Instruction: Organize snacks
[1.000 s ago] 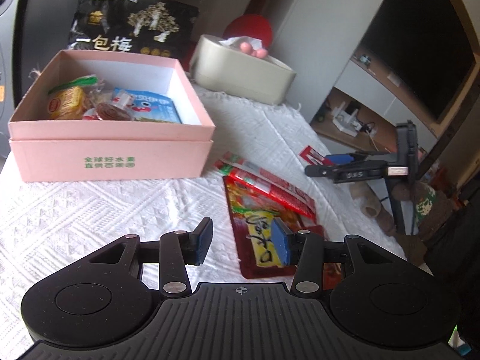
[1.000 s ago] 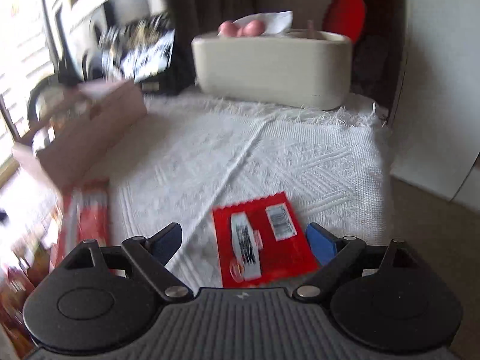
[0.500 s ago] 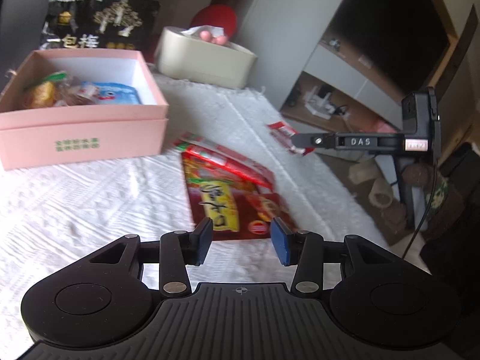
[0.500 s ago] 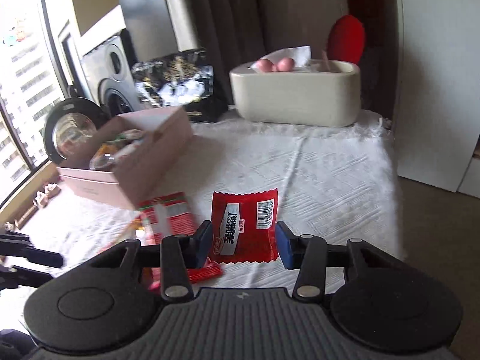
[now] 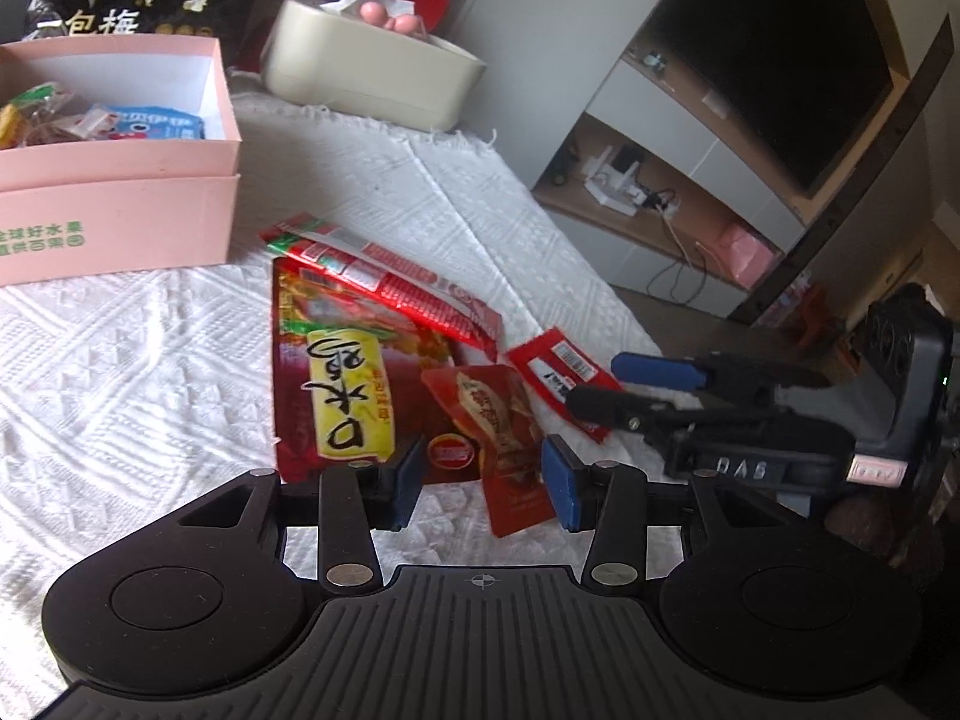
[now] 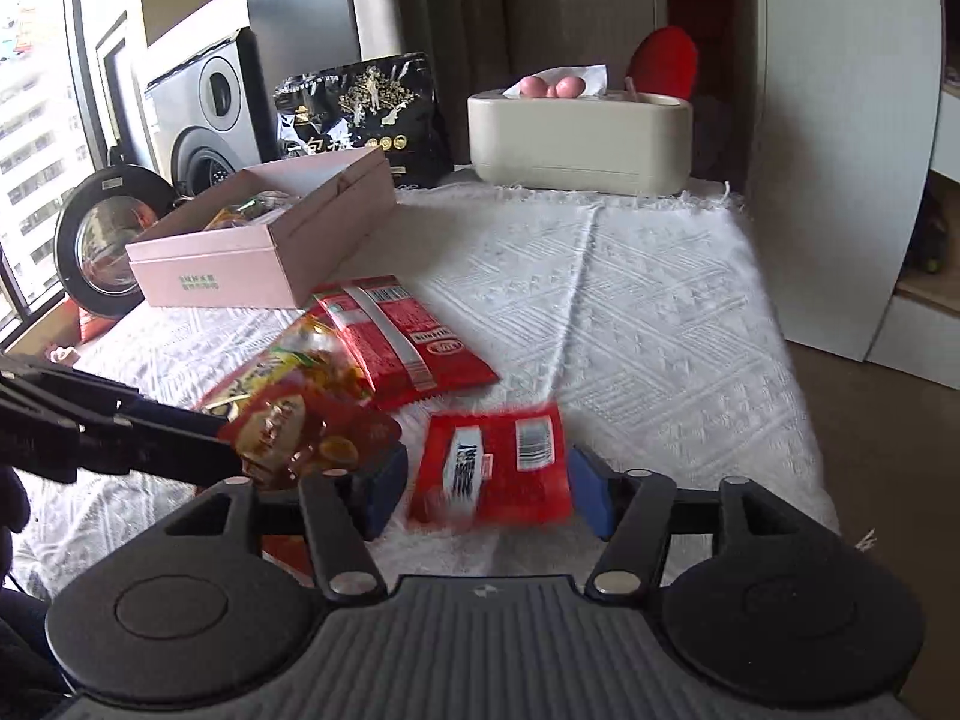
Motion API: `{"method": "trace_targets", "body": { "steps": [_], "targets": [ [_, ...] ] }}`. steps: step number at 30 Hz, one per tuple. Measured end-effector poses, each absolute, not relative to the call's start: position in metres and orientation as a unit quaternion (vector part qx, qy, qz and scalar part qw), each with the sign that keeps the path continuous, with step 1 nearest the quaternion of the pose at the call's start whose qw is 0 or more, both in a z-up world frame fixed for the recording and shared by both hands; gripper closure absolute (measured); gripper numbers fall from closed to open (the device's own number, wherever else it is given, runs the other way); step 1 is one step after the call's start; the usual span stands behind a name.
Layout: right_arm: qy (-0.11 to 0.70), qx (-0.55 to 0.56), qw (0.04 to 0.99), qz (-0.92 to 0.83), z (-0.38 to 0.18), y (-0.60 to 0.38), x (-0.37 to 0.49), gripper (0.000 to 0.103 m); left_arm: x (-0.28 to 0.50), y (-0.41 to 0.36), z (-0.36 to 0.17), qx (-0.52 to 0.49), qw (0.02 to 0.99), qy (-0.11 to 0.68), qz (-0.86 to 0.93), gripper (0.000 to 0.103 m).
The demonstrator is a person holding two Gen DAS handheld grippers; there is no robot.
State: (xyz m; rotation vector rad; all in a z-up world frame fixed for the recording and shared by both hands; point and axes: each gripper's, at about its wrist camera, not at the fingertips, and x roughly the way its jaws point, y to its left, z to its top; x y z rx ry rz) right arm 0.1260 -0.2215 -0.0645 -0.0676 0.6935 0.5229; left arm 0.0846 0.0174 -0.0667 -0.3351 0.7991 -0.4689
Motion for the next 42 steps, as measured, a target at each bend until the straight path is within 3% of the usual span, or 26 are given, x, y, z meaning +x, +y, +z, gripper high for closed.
{"method": "trace_targets", "body": {
  "steps": [2,7,12,20,23,27,30,32,36,42],
  "targets": [
    [0.331,-0.035,0.911,0.244,-0.07,-0.22,0.124,0.027,0.085,0.01,-0.066,-0.148,0.884,0.382,-0.224,0.056],
    [0.33,-0.018,0.913,0.241,-0.086,-0.217,0.122,0.02,0.081,-0.004,-0.062,-0.105,0.89,0.379,-0.231,0.056],
    [0.319,-0.011,0.916,0.244,-0.088,-0.219,0.119,0.019,0.081,-0.014,-0.063,-0.077,0.893,0.38,-0.229,0.056],
    [0.298,0.22,0.907,0.201,-0.098,-0.276,0.132,0.019,0.097,-0.042,-0.067,-0.023,0.9,0.372,-0.227,0.054],
    [0.29,0.257,0.898,0.207,-0.103,-0.284,0.133,0.019,0.105,-0.051,-0.071,-0.007,0.903,0.363,-0.228,0.052],
    [0.288,0.256,0.899,0.206,-0.103,-0.282,0.133,0.019,0.105,-0.059,-0.075,0.014,0.904,0.358,-0.232,0.044],
    [0.289,0.242,0.904,0.203,-0.101,-0.278,0.131,0.019,0.099,-0.061,-0.075,0.038,0.904,0.353,-0.239,0.044],
    [0.289,0.235,0.906,0.202,-0.101,-0.277,0.131,0.019,0.094,-0.059,-0.074,0.046,0.905,0.35,-0.238,0.045],
    [0.29,0.23,0.907,0.201,-0.1,-0.276,0.13,0.019,0.081,-0.038,-0.07,0.027,0.91,0.35,-0.222,0.057],
    [0.295,0.198,0.914,0.194,-0.097,-0.267,0.129,0.019,0.06,0.01,-0.067,-0.003,0.92,0.358,-0.157,0.057]
  ]
}}
